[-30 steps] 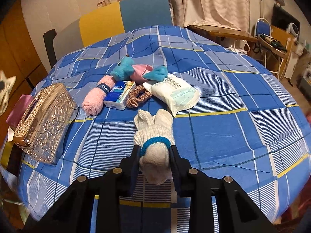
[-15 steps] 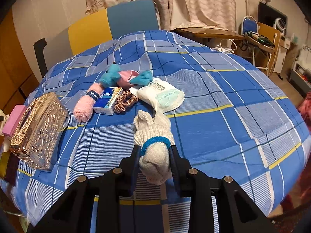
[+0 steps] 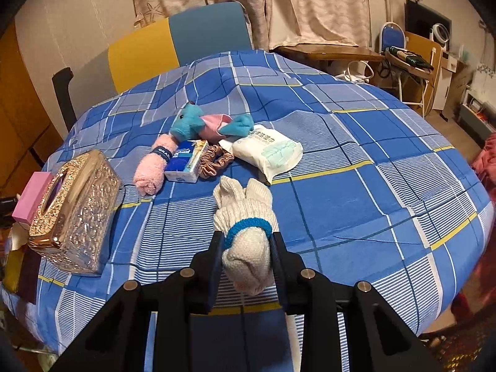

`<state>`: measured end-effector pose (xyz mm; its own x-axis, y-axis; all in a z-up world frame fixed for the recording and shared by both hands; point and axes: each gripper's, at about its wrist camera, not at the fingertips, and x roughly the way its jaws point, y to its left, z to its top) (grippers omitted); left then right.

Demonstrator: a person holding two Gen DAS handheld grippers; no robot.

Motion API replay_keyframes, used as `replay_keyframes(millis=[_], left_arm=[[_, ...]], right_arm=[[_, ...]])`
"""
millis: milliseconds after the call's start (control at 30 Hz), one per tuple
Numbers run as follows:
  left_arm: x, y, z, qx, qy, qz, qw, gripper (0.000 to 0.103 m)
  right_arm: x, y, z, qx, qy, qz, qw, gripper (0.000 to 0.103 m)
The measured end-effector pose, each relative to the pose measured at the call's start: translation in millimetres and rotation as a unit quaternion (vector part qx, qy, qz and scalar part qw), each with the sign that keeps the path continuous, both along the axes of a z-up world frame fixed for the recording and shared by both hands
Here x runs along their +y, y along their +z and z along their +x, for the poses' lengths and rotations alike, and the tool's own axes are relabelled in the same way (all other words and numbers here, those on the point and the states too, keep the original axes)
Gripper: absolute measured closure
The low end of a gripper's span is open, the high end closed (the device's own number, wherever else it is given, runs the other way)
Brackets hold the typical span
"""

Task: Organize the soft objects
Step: 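Carry the beige wrap into the gold tray and open the left tool while the right tool holds the glove, then carry the white glove into the gold tray and open the right tool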

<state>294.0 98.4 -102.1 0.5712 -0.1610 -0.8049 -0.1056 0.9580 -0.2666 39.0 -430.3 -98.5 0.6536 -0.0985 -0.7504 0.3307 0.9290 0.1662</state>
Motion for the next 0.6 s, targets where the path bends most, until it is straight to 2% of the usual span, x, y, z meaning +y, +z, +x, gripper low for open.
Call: replay_keyframes(millis=[67,167,267,433,600], left_arm=[[-2.9,-2.2,4.1,0.003,-0.012,0.007,0.9999,0.055],[-10.2,-5.1,6.9,0.012,-0.028,0.044,0.9986,0.049],[-6.5,-3.4,3.6,0.009,-0.022,0.048,0.9985,0.041],[1.3,8.0,-18.2,0.004,-0.010,0.028,0.9995,0.041],[-8.2,15.9,-55.8,-0.009,-0.024,0.046,0.9986,0.042]], right_arm=[[2.4,0.8,0.1,0.001,0.000,0.001,1.000,0.073],[6.8,0.8,0.4,0.003,-0.001,0.002,1.000,0.073],[10.6,0.5,-0.1,0.002,-0.003,0.005,1.000,0.073],[16.5,5.3,-1.1,-0.004,-0.005,0.011,1.000,0.073],[26.8,22.5,-1.5,-0.023,0.001,0.017,1.000,0.073]])
